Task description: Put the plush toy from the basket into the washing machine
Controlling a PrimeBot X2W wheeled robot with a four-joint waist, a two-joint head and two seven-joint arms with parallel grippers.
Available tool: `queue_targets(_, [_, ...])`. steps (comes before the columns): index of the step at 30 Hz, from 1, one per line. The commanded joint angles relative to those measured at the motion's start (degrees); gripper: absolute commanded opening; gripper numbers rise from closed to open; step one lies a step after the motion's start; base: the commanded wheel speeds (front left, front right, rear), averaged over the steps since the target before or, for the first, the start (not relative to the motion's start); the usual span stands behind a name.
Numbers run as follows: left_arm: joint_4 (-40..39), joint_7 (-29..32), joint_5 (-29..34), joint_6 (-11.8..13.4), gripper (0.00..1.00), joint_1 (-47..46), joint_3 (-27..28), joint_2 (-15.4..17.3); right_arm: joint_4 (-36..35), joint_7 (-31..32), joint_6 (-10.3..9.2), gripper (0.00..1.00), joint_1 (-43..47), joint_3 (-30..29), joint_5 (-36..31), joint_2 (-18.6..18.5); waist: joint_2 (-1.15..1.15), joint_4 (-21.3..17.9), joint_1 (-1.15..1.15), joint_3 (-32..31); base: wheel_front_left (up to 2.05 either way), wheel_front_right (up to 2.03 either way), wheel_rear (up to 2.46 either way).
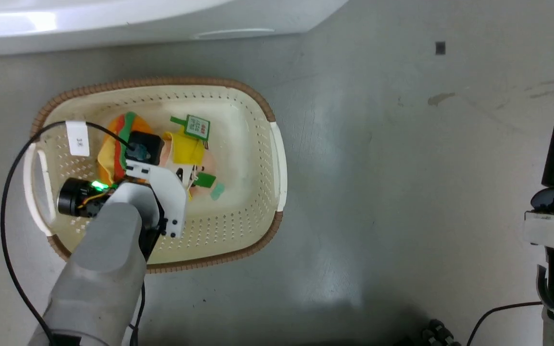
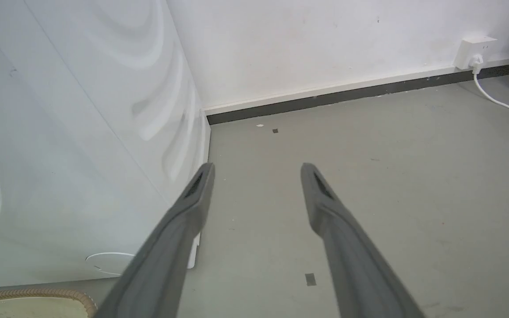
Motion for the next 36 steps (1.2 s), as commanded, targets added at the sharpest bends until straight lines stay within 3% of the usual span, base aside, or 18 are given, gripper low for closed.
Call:
queue_targets(1, [2.18,-0.60,-0.60,0.22,1.00,-2.53,-1.01,0.71,-0.78,-0.64,-0.03,1.00,-2.01,-0.26,0.80,-0.01,0.00,-0.37,-0.01,1.84,0.00,0.00,0.00])
queue_targets(12, [8.05,-3.60,-1.03,1.47,1.00,-8.05,-3.80,1.63,-1.97,-1.83,-0.04,1.00,-3.90,-1.20,2.53,-0.01,0.00,-1.07,-0.01,7.42,0.00,0.00,0.00])
queue_targets(25, [15.72,-2.50,-2.56,1.22,1.00,-14.38,-7.30,2.45,-3.65,-3.38,-0.04,1.00,-6.55,-2.28,4.60,-0.01,0.00,-1.83,-0.01,14.21,0.00,0.00,0.00])
queue_targets(26, [16.31,-2.68,-2.59,1.04,0.39,-14.94,-7.69,2.52,-3.80,-3.50,-0.04,1.00,-6.78,-2.39,4.77,-0.01,0.00,-1.87,-0.01,14.71,0.00,0.00,0.00])
queue_targets(27, [16.90,-3.04,-2.58,0.98,0.00,-15.50,-8.08,2.63,-3.94,-3.62,-0.04,1.00,-7.00,-2.51,4.95,-0.01,0.00,-1.92,-0.01,15.19,0.00,0.00,0.00])
queue_targets(36, [17.69,-4.34,-3.07,0.63,0.00,-15.34,-9.26,2.79,-3.29,-3.78,-0.04,1.00,-7.40,-2.49,5.38,-0.01,0.00,-1.87,-0.01,13.91,0.00,0.00,0.00])
